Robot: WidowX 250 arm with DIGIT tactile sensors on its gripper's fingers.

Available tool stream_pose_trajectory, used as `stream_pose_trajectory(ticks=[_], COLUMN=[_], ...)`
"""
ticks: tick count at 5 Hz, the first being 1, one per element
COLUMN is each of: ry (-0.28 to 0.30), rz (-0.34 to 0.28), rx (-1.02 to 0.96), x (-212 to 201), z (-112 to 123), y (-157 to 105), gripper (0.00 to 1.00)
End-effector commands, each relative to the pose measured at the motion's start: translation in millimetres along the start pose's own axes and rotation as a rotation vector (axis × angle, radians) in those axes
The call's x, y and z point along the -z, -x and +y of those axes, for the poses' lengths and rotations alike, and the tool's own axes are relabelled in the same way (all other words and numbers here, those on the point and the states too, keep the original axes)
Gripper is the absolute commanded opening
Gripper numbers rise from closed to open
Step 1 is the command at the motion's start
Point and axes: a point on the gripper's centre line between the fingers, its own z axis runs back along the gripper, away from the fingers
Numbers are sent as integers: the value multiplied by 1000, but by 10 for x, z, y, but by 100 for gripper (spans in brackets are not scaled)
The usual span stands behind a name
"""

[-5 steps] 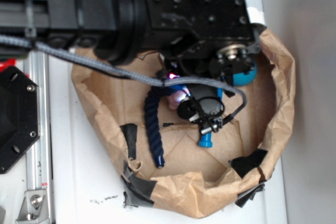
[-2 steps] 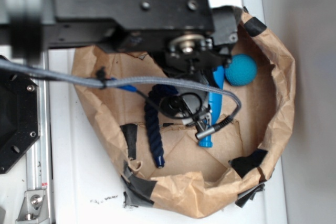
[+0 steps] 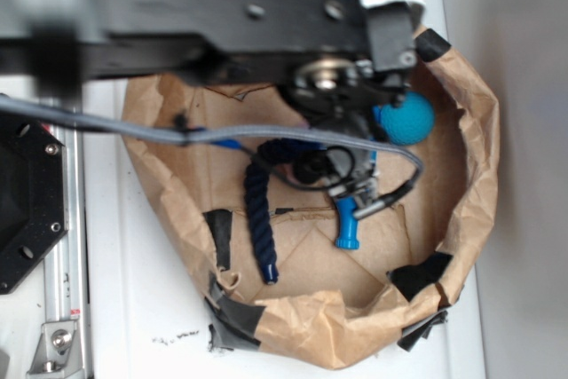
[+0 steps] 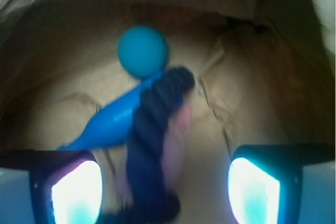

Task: Grab the blue rope.

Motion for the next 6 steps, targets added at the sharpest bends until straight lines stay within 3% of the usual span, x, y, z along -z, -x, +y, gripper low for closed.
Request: stream_pose_trajectory(ticks=[1, 3, 5, 6], ry=[-19, 33, 119, 118], rz=[-12, 12, 9, 38], rx=[15, 21, -54, -64], x=[183, 59, -584, -746], z=[78, 21, 37, 29], y=[-198, -167, -232, -153], gripper=[0, 0, 0, 0])
